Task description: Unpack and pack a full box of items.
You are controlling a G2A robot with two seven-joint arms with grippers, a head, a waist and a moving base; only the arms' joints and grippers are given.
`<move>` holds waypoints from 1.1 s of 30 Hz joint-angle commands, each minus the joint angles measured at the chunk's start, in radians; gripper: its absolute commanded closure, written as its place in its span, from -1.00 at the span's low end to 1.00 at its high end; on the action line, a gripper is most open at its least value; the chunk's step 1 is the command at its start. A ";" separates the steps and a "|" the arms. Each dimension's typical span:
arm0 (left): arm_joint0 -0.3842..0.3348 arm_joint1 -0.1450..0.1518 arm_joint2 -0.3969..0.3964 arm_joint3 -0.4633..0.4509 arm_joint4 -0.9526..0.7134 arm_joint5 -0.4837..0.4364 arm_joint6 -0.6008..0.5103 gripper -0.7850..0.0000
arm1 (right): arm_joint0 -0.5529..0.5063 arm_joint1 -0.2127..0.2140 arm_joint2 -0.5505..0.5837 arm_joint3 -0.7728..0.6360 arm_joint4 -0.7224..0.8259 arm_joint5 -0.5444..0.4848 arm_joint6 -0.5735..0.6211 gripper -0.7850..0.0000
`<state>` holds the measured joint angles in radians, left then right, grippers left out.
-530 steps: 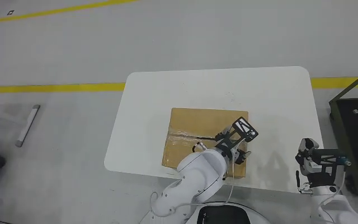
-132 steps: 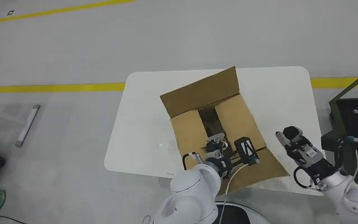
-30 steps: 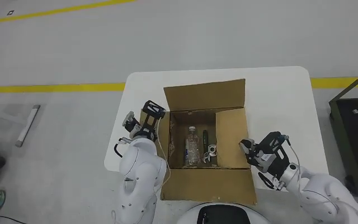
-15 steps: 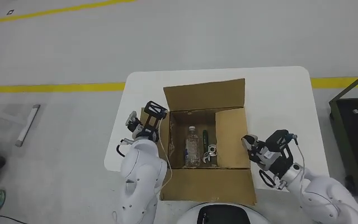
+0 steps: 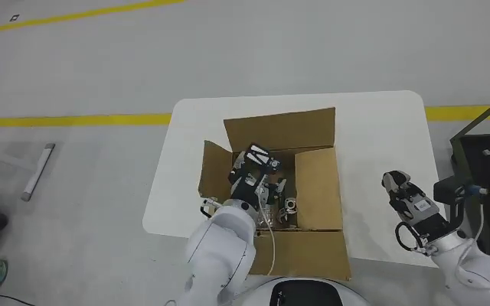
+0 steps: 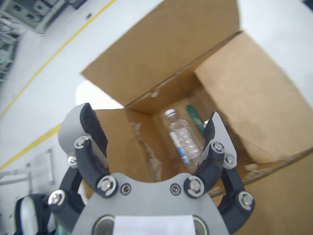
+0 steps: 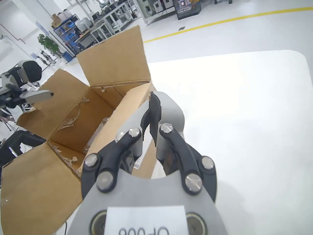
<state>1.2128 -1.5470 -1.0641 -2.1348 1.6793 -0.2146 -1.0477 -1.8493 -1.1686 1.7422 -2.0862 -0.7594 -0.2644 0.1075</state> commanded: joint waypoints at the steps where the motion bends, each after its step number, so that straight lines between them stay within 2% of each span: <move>1: -0.007 -0.009 0.006 0.035 -0.194 0.051 0.002 -1.00 | -0.018 0.000 0.017 0.006 0.006 -0.005 -0.005 1.00; 7: -0.027 -0.026 0.001 0.165 -0.540 0.133 0.006 -1.00 | -0.073 -0.002 0.040 0.017 0.007 -0.016 -0.019 1.00; 11: -0.040 -0.030 -0.033 0.244 -0.696 0.185 0.015 -1.00 | -0.093 -0.005 0.041 0.020 0.004 -0.018 -0.031 1.00; 19: -0.040 -0.030 -0.033 0.244 -0.696 0.185 0.015 -1.00 | -0.104 -0.008 0.017 0.022 -0.024 -0.023 -0.024 1.00; 21: -0.033 -0.024 -0.024 0.262 -0.625 0.155 0.033 -1.00 | -0.099 -0.008 0.003 0.026 -0.036 -0.024 -0.020 1.00; 24: -0.010 -0.026 -0.035 0.281 -0.711 0.197 0.096 -1.00 | -0.094 -0.009 -0.016 0.033 -0.055 -0.023 -0.017 1.00; 31: -0.032 -0.029 -0.044 0.394 -0.839 0.236 0.166 -1.00 | -0.076 -0.011 -0.052 0.058 -0.081 -0.026 -0.008 1.00; 33: -0.041 -0.026 -0.041 0.431 -0.817 0.236 0.165 -1.00 | -0.071 -0.012 -0.060 0.066 -0.086 -0.027 -0.004 1.00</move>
<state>1.1764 -1.5749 -1.1073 -1.7220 0.8425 0.0226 -0.8811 -1.9226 -1.1800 1.6849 -2.0234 -0.8434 -0.2911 0.1020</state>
